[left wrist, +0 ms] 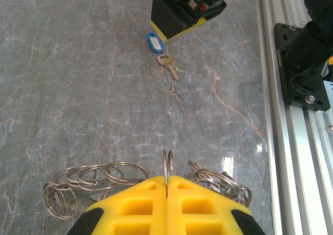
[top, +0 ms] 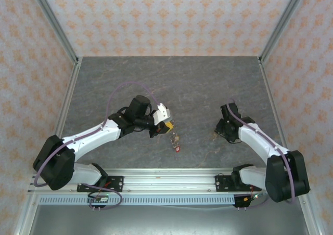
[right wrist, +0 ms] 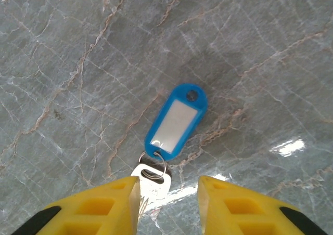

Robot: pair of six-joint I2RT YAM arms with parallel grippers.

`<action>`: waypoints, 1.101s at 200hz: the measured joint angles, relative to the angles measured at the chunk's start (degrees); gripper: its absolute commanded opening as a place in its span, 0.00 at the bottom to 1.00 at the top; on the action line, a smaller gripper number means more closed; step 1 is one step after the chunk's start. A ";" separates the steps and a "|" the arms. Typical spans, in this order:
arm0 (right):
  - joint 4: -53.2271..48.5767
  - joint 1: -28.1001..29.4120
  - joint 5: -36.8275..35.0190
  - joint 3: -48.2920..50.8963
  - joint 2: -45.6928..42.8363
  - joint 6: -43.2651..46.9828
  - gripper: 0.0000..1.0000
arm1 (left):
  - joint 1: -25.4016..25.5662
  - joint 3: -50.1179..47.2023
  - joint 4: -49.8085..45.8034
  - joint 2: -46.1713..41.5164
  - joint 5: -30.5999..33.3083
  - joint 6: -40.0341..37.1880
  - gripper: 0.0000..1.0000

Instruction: Put the keys on the keyring

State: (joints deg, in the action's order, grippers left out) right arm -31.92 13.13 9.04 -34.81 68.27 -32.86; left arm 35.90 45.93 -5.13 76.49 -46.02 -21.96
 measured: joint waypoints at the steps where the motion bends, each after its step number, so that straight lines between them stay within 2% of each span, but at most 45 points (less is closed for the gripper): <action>1: 0.04 0.00 0.02 0.00 0.11 -0.02 0.34 | 0.00 0.00 0.00 0.00 0.00 0.00 0.00; 63: 1.33 0.00 1.46 0.55 3.04 -0.35 0.35 | 0.00 0.00 -0.17 -0.17 0.04 0.02 0.00; 220: 2.32 0.00 0.15 2.25 3.04 -1.01 0.35 | 0.00 0.00 -1.14 -1.03 0.42 0.00 0.00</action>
State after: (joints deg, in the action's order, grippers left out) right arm -29.61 13.13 9.19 -32.56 71.31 -33.87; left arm 35.90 45.93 -6.26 75.46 -45.60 -21.96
